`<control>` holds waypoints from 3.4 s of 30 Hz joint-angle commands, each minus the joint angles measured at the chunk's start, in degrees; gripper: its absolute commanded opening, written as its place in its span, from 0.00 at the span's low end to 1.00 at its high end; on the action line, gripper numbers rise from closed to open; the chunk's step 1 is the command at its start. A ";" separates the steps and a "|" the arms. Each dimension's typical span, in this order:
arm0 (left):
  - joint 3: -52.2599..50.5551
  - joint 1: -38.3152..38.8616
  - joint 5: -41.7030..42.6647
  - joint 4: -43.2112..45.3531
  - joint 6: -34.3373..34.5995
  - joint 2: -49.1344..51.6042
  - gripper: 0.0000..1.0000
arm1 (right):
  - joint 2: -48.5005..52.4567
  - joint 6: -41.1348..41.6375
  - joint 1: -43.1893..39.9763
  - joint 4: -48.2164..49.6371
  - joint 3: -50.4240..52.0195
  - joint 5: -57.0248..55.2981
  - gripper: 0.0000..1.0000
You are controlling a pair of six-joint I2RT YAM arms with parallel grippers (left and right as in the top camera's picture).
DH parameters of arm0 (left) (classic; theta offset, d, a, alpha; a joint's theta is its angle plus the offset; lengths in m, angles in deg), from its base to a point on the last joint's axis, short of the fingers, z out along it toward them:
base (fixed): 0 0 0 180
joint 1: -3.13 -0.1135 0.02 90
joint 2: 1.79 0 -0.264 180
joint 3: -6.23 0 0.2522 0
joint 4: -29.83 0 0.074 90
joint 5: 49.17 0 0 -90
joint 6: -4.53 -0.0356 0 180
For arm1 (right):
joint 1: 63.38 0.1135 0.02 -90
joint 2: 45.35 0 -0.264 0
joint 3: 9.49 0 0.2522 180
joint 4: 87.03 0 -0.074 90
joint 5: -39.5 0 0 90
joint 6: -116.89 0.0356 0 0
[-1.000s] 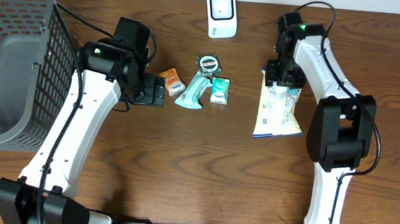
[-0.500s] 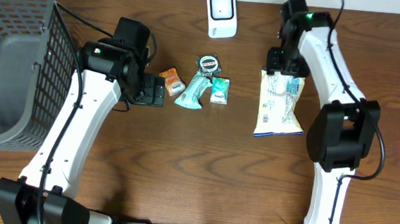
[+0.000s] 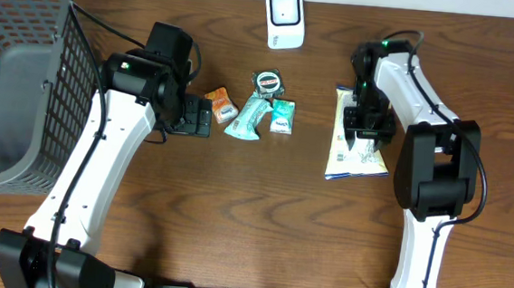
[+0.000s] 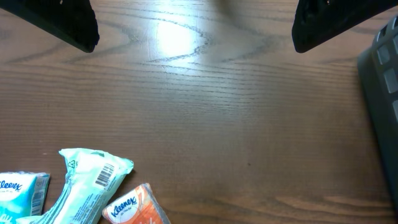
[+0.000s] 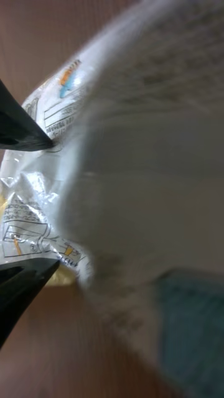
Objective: Scan the item barcode
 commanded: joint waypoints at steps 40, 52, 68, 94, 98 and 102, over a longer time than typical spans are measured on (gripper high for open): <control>-0.20 0.02 -0.31 -0.20 0.31 0.15 0.98 | -0.24 0.87 -4.48 -11.37 -12.98 -2.75 0.63; -0.20 0.02 -0.31 -0.20 0.31 0.15 0.98 | -0.22 -1.33 -3.76 -1.77 -4.42 1.86 0.30; -0.20 0.02 -0.31 -0.17 0.31 0.15 0.98 | -0.24 -1.33 -0.46 -3.48 -10.14 7.02 0.27; -0.20 0.02 -0.31 -0.20 0.31 0.15 0.98 | -2.73 -1.33 -2.10 17.81 -12.55 -4.98 0.53; -0.20 0.02 -0.31 -0.20 0.31 0.15 0.98 | -4.79 -1.36 -1.70 6.03 -15.89 3.30 0.51; -0.20 0.02 -0.31 -0.17 0.31 0.15 0.98 | -4.79 -1.33 -0.48 -2.47 -13.44 2.89 0.31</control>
